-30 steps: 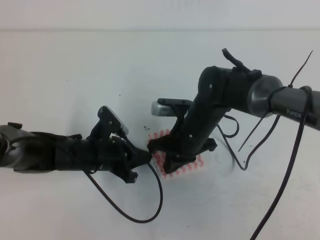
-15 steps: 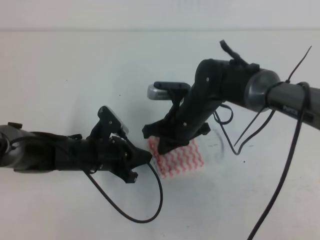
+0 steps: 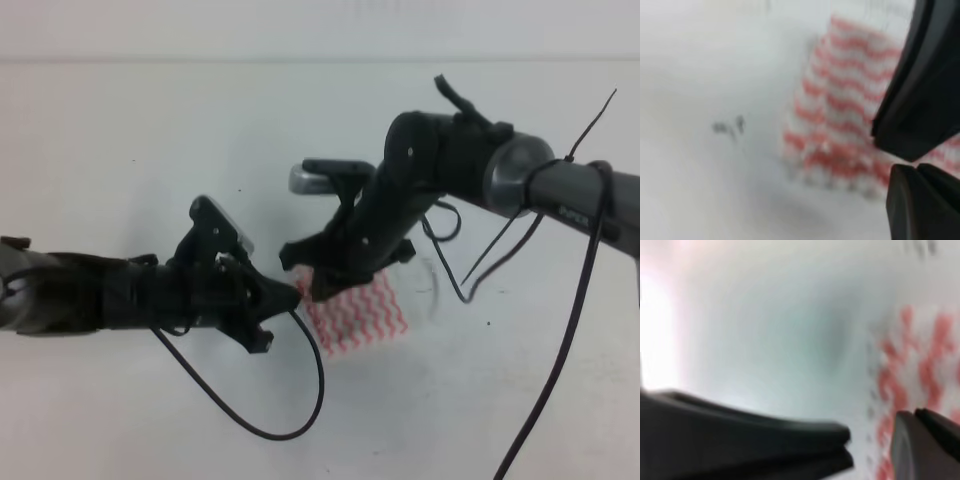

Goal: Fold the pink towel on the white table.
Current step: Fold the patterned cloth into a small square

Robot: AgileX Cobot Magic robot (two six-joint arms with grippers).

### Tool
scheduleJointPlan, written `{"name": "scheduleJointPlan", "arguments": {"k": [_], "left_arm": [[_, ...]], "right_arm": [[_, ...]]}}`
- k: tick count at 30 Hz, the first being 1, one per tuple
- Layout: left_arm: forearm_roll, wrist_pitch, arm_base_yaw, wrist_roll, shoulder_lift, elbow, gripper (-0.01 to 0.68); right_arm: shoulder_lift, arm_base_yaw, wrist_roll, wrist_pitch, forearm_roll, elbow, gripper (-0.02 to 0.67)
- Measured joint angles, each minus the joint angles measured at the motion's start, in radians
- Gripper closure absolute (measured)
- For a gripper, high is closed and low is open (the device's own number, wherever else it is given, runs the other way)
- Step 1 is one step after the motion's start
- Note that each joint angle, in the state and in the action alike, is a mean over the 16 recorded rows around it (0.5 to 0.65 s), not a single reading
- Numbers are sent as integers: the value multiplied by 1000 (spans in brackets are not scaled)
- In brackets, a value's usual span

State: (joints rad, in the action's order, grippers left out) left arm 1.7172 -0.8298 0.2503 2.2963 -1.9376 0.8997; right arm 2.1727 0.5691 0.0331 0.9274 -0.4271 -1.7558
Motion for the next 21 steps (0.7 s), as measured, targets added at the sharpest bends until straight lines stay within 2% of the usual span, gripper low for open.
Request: {"name": "scheduleJointPlan", "arguments": {"k": [21], "left_arm": [[-26,85,0,-16,49,-1,676]], "right_arm": [[48,0,-1,15,-19,-51,667]]}}
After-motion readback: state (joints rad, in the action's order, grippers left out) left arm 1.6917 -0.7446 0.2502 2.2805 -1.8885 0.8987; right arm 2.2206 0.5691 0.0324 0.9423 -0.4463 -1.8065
